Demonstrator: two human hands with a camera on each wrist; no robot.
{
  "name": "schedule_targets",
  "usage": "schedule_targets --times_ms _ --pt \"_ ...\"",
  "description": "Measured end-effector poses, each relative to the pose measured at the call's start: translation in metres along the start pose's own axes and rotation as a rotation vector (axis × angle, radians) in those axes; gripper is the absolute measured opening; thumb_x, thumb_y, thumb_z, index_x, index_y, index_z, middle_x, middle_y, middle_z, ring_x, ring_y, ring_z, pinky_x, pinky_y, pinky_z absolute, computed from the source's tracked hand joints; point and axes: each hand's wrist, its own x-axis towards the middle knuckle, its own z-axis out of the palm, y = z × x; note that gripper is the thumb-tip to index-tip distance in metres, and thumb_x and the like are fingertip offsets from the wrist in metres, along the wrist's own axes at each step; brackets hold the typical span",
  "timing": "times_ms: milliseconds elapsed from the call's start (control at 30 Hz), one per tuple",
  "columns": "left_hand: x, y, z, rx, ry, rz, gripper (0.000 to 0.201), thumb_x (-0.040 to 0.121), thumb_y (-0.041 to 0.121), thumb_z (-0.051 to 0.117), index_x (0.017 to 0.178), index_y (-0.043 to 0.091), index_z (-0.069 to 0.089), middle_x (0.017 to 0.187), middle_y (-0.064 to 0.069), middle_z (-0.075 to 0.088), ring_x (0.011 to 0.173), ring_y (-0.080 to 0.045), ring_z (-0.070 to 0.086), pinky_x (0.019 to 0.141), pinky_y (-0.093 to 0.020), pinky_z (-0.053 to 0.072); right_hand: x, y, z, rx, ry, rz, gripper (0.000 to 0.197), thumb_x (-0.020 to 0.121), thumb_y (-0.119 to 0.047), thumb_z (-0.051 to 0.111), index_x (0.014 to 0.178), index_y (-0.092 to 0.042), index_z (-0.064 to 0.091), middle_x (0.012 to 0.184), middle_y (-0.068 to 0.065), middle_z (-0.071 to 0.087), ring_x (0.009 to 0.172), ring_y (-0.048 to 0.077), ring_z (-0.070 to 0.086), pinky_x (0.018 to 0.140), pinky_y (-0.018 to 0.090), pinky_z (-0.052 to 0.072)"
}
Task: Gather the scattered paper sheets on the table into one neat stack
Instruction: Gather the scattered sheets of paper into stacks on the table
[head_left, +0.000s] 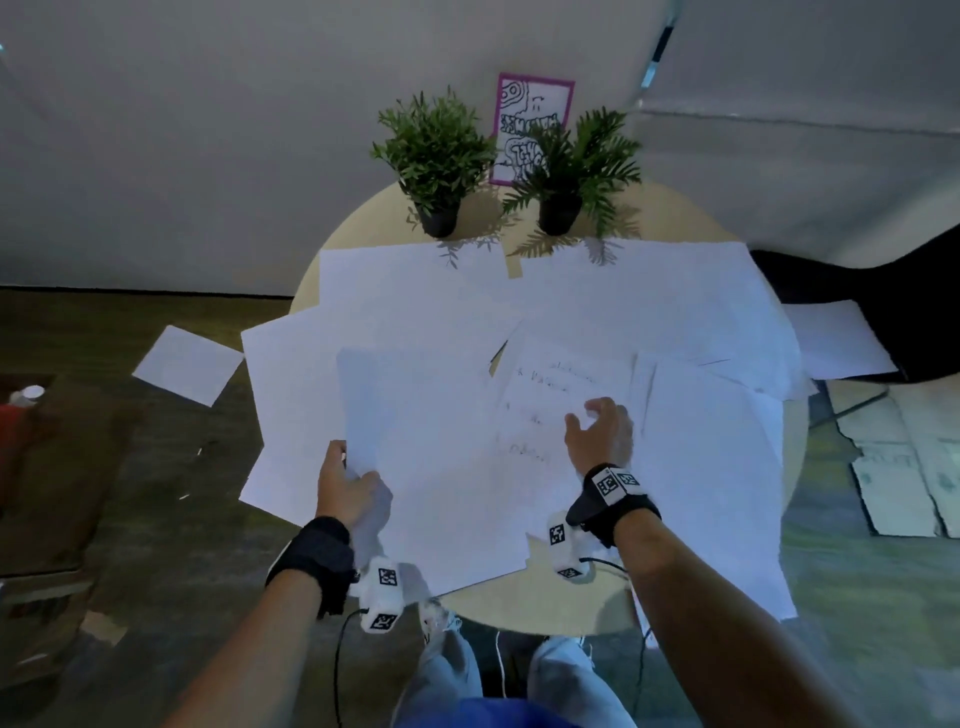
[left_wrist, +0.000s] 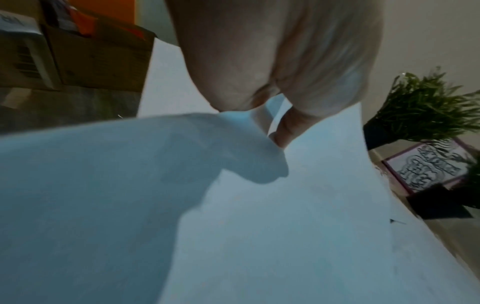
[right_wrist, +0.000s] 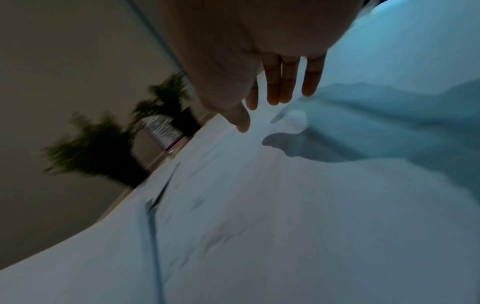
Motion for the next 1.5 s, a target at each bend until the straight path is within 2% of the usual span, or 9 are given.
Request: schedule_targets --times_ms 167,333,633,833,1033,1167,1267,1367,1500 --pt "0.004 0.019 0.014 -0.003 -0.089 0.096 0.028 0.089 -0.011 0.053 0.109 0.009 0.051 0.099 -0.005 0.060 0.090 -0.024 0.056 0.080 -0.032 0.047 0.017 0.056 -0.054 -0.021 0.136 0.188 0.025 0.086 -0.032 0.069 0.108 -0.023 0.062 0.118 0.005 0.060 0.109 0.030 0.058 0.093 0.045 0.050" --pt "0.007 0.045 0.046 0.059 -0.159 0.151 0.036 0.089 -0.008 0.056 0.119 0.011 0.052 0.115 -0.009 0.061 0.105 -0.028 0.057 0.094 -0.045 0.047 0.026 0.091 -0.084 0.010 0.161 0.238 0.028 0.084 -0.024 0.073 0.109 -0.015 0.064 0.117 0.011 0.061 0.113 0.035 0.056 0.099 0.046 0.043" --pt "0.007 0.074 0.139 0.128 -0.239 0.192 0.041 0.087 -0.009 0.057 0.125 0.006 0.049 0.117 -0.011 0.059 0.106 -0.028 0.056 0.095 -0.041 0.047 0.023 0.129 -0.113 -0.018 0.163 0.328 0.039 0.080 -0.028 0.078 0.114 -0.016 0.063 0.124 0.009 0.058 0.119 0.032 0.052 0.101 0.046 0.041" --pt "0.015 0.065 0.172 0.202 -0.258 0.149 0.049 0.087 -0.003 0.059 0.133 0.010 0.045 0.129 -0.010 0.057 0.117 -0.030 0.054 0.103 -0.047 0.046 0.016 0.162 -0.136 -0.070 0.193 0.379 0.069 0.071 -0.036 0.085 0.128 -0.011 0.055 0.134 0.014 0.053 0.127 0.033 0.047 0.105 0.047 0.035" --pt "0.015 0.055 0.185 0.232 -0.185 0.104 0.039 0.084 0.001 0.067 0.119 0.009 0.051 0.113 -0.010 0.062 0.105 -0.031 0.060 0.095 -0.046 0.051 0.010 0.178 -0.151 -0.047 -0.013 0.550 0.098 0.059 -0.047 0.092 0.130 -0.004 0.038 0.132 0.021 0.053 0.122 0.040 0.053 0.101 0.052 0.045" --pt "0.014 0.052 0.187 0.258 -0.185 0.059 0.040 0.086 0.008 0.067 0.121 0.011 0.048 0.112 -0.008 0.059 0.106 -0.031 0.059 0.096 -0.046 0.050 0.009 0.180 -0.154 -0.178 0.030 0.572 0.081 0.066 -0.048 0.087 0.123 -0.005 0.048 0.126 0.018 0.056 0.117 0.037 0.056 0.097 0.048 0.044" --pt "0.014 0.054 0.187 0.276 -0.218 0.050 0.038 0.089 0.006 0.061 0.124 0.010 0.046 0.114 -0.009 0.059 0.106 -0.031 0.058 0.097 -0.046 0.049 0.009 0.177 -0.157 -0.201 0.100 0.499 0.043 0.081 -0.034 0.077 0.110 -0.008 0.059 0.115 0.014 0.064 0.105 0.033 0.062 0.095 0.043 0.043" --pt "0.014 0.054 0.186 0.300 -0.237 0.059 0.039 0.090 0.005 0.059 0.126 0.010 0.045 0.115 -0.009 0.059 0.106 -0.030 0.057 0.097 -0.046 0.049 0.009 0.174 -0.161 -0.052 0.106 0.396 0.013 0.090 -0.017 0.064 0.100 -0.009 0.060 0.103 0.017 0.067 0.094 0.034 0.063 0.082 0.038 0.049" --pt "0.011 0.056 0.183 0.316 -0.279 0.058 0.042 0.090 0.004 0.057 0.129 0.014 0.044 0.122 -0.009 0.058 0.110 -0.031 0.056 0.098 -0.051 0.049 0.004 0.153 -0.186 0.188 0.259 0.216 0.013 0.093 -0.007 0.057 0.104 -0.013 0.060 0.095 0.014 0.072 0.084 0.031 0.067 0.073 0.037 0.054"
